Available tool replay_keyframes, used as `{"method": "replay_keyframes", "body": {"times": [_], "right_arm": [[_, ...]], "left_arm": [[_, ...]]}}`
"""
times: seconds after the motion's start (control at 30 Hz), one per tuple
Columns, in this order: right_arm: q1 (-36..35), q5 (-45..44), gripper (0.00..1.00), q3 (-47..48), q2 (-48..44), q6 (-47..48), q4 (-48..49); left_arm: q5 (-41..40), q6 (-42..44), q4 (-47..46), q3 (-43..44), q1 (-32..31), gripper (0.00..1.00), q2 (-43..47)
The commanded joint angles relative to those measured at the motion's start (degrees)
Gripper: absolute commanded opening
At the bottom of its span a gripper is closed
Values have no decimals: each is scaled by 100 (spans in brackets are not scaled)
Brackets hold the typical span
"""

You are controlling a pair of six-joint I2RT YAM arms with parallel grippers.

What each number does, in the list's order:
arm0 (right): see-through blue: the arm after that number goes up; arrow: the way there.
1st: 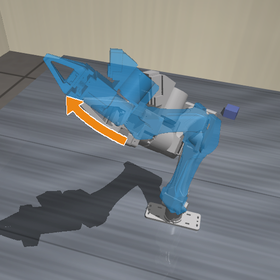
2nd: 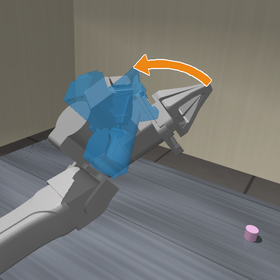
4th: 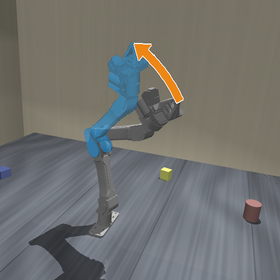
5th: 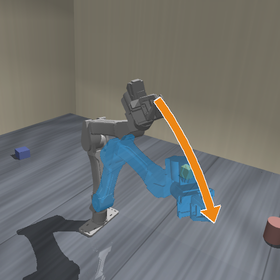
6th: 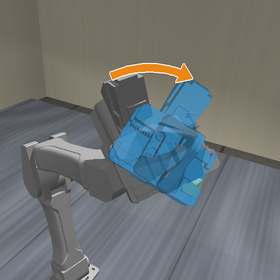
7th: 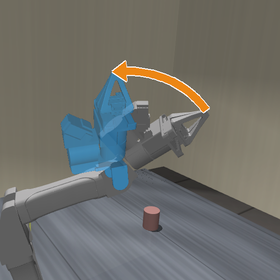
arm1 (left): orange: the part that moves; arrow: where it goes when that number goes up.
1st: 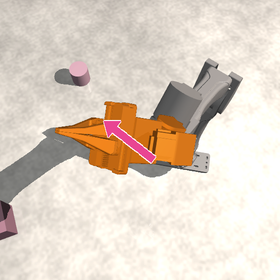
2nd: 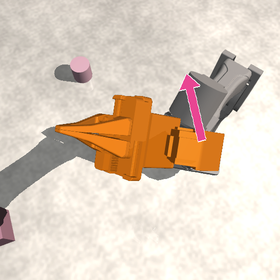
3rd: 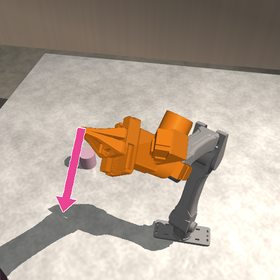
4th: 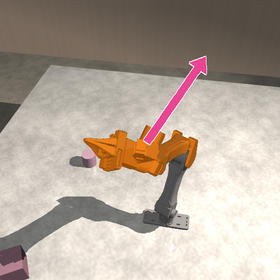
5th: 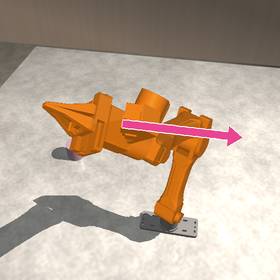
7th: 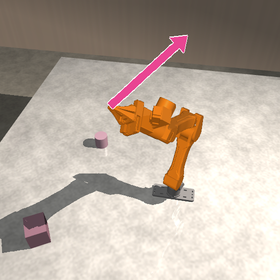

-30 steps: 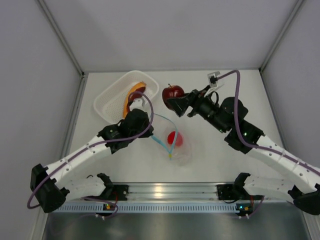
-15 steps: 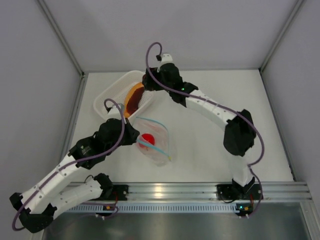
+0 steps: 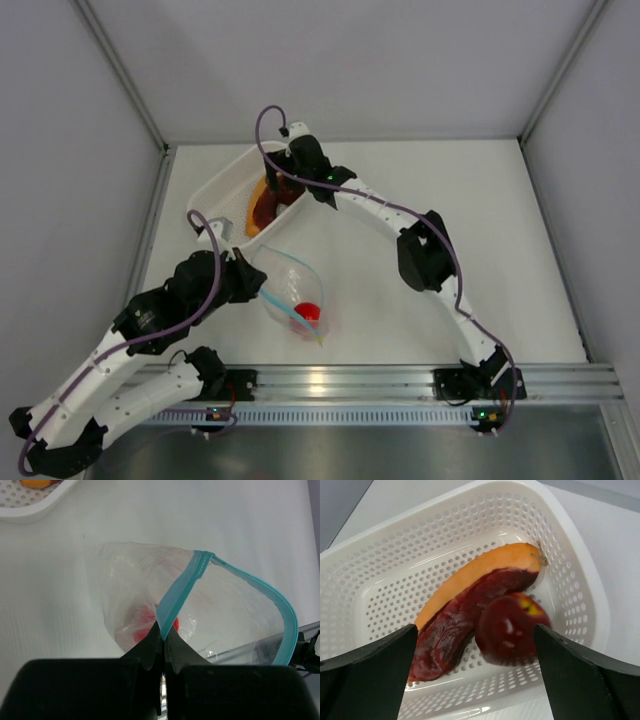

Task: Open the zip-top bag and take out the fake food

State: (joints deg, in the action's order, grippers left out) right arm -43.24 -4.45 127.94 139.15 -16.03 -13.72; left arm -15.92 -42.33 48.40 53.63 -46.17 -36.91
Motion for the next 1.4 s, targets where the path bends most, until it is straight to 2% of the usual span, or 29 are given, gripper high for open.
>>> {"method": "replay_keyframes", "body": {"times": [0.0,0.03,0.1,0.13,0.2,0.3,0.33,0.4,0.43,0.6,0.73,0.87,0.97,1.1,1.37], "right_arm": [[-88,-143,99,180,-660,345,176],[-96,-222,100,-13,-1070,355,246],[-88,-49,99,-978,-1608,416,657],[-88,127,99,-1329,-2159,425,1069],[-18,873,99,-1999,-2610,138,1178],[114,1332,86,-2212,-3296,-425,601],[114,1472,77,-2247,-3611,-531,415],[18,1499,72,-2571,-3999,-699,-25],[-52,1404,68,-2738,-4375,-691,-122],[-921,570,59,-3582,-5344,-506,-939],[-1800,-299,43,-4197,-6021,-506,-870],[-2626,-987,35,-4330,-5909,-681,-1115],[-2829,-1164,31,-4269,-5549,-857,-1221],[-2900,-1199,27,-4058,-4995,-884,-1213],[-2856,-1980,25,-3654,-3941,-971,-1107]], "left_arm": [[-95,-82,38,130,12,0,-27],[-113,-118,29,148,3,0,-19],[-226,-214,20,157,12,0,-1],[-271,-258,20,174,12,0,-1],[-385,-407,29,201,3,0,43],[-482,-548,11,236,3,0,-9],[-534,-575,3,245,3,0,-53],[-596,-636,20,245,3,0,-106],[-622,-680,11,236,3,0,-132],[-939,-1048,11,149,3,0,-177],[-1079,-1357,11,78,3,0,-238],[-1106,-1611,-6,60,3,0,-265],[-1071,-1700,-6,34,3,0,-247],[-966,-1823,-6,-10,3,0,-238],[-509,-1832,-59,-71,3,0,-159]]}}
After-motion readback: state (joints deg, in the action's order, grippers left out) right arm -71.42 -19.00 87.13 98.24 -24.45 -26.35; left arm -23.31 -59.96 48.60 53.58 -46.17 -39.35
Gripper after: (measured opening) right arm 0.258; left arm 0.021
